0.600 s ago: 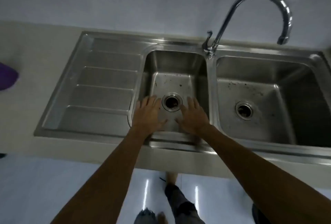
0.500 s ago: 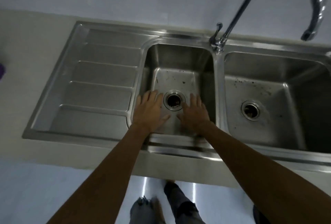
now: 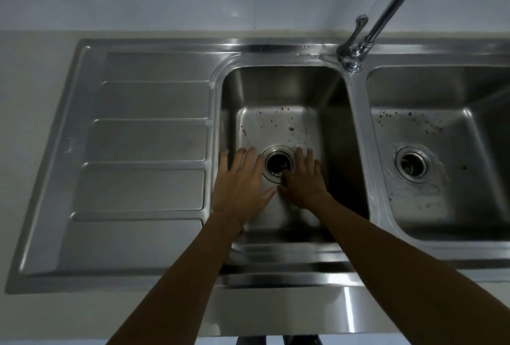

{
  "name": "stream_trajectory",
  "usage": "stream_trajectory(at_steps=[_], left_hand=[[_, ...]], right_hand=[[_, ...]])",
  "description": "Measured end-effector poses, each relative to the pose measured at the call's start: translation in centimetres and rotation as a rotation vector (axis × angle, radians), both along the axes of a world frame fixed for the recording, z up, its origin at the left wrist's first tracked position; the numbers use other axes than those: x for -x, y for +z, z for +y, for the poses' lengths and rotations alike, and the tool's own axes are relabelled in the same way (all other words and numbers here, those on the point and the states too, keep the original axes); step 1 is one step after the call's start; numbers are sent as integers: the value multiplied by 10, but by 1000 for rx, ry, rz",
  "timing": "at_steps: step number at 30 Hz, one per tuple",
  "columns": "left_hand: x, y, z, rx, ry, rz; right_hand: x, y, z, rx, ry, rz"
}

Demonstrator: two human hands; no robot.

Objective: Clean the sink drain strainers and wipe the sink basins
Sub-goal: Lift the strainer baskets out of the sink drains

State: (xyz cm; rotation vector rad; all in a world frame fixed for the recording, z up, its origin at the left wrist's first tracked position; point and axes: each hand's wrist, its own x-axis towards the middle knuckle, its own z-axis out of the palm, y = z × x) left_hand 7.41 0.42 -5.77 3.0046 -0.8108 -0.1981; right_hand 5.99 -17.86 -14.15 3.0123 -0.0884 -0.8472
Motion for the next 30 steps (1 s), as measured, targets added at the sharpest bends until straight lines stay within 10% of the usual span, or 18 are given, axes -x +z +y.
stream_trajectory(at_steps=[30], left_hand=[[-1,3,-2,-109,13,38]], right_hand=[[-41,-1,-19,-137,29,-133]])
